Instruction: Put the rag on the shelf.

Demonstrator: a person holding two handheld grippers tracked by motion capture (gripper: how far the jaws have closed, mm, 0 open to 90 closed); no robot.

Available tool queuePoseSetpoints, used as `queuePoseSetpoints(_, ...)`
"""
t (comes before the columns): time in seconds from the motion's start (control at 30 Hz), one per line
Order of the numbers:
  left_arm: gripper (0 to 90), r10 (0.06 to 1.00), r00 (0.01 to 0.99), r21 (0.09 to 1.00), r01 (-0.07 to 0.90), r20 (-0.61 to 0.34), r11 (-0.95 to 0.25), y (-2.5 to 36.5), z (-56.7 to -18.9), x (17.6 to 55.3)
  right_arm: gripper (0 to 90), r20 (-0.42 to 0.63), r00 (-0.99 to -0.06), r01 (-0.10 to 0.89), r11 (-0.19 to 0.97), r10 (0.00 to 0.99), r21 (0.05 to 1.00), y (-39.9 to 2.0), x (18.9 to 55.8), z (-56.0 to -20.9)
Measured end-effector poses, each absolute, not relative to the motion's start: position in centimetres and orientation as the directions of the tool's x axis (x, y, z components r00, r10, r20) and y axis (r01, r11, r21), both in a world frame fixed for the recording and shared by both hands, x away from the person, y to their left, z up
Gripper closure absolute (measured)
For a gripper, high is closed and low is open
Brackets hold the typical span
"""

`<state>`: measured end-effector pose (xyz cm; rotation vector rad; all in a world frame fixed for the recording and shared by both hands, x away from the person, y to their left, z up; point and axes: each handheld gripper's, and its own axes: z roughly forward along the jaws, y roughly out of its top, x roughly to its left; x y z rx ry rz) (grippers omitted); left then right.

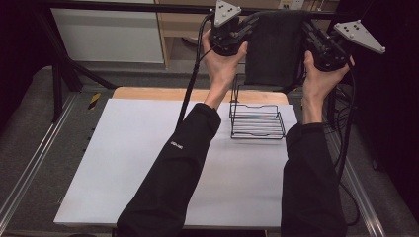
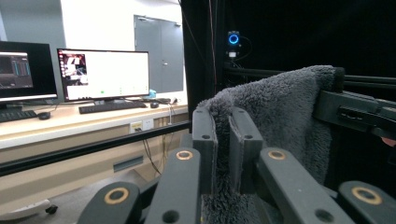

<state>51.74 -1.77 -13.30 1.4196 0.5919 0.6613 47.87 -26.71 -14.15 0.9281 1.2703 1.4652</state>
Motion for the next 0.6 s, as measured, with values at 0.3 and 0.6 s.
queuePoseSetpoints(0.3,82.2,0.728,0.684,0.998,-0.055,0.036,0.003,-1.6,-14.4,52.2,80.6,-0.046,-0.270,-0.150,0.005,0.962,0.989,-26.8,48.1,-15.4)
queuePoseSetpoints(0.6,82.2,0.726,0.686,0.999,-0.042,0.052,-0.031,-1.7,-15.8,52.5,80.6,-0.034,-0.281,-0.106,0.004,0.959,0.994,-27.2,48.5,-16.9)
